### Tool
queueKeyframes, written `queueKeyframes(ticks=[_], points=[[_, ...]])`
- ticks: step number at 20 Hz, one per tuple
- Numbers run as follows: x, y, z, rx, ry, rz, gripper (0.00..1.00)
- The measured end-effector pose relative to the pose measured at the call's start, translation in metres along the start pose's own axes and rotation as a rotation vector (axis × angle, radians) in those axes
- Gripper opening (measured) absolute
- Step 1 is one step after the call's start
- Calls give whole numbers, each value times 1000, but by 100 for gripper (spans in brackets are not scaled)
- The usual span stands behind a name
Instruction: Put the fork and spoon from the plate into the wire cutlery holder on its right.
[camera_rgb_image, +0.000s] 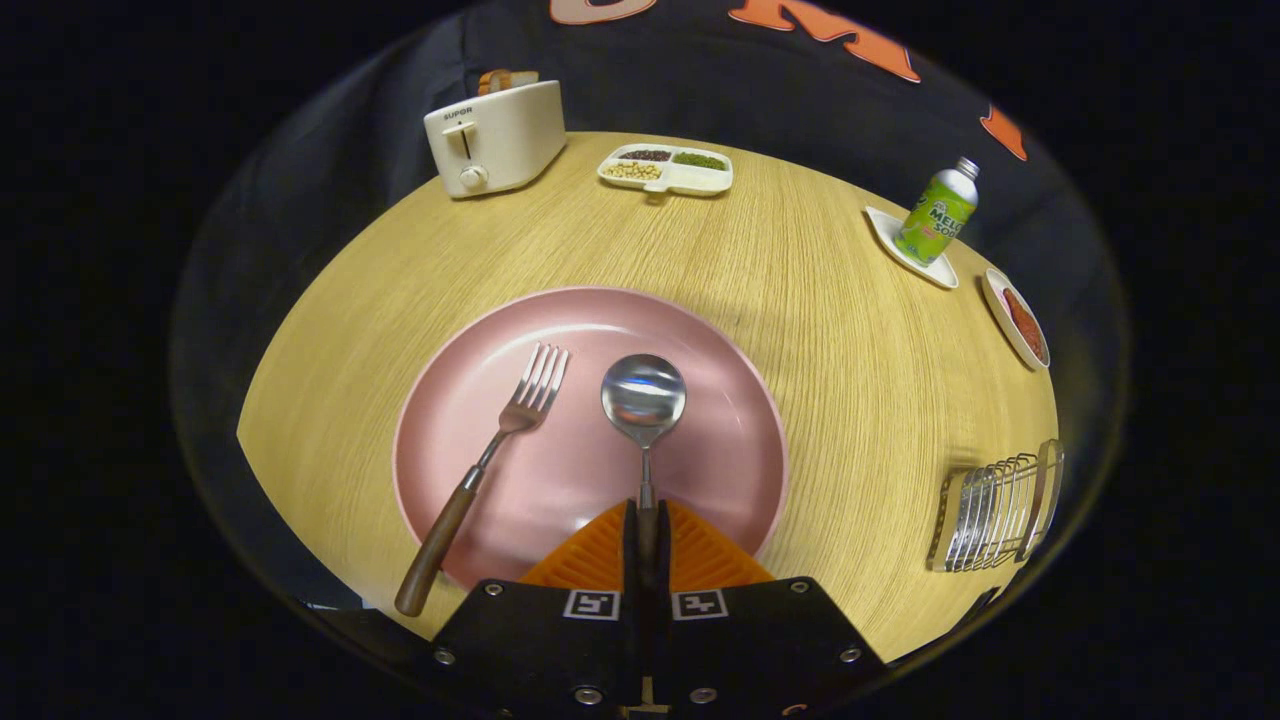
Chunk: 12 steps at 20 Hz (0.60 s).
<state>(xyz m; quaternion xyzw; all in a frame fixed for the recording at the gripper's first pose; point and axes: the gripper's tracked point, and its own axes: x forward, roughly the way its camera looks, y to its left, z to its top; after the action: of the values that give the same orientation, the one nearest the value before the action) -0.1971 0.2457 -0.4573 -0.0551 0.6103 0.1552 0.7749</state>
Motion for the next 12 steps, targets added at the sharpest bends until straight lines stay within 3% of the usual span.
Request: queueKeyframes(ticks=[12], points=[[-48,-31,32,129,-126,-9,5]])
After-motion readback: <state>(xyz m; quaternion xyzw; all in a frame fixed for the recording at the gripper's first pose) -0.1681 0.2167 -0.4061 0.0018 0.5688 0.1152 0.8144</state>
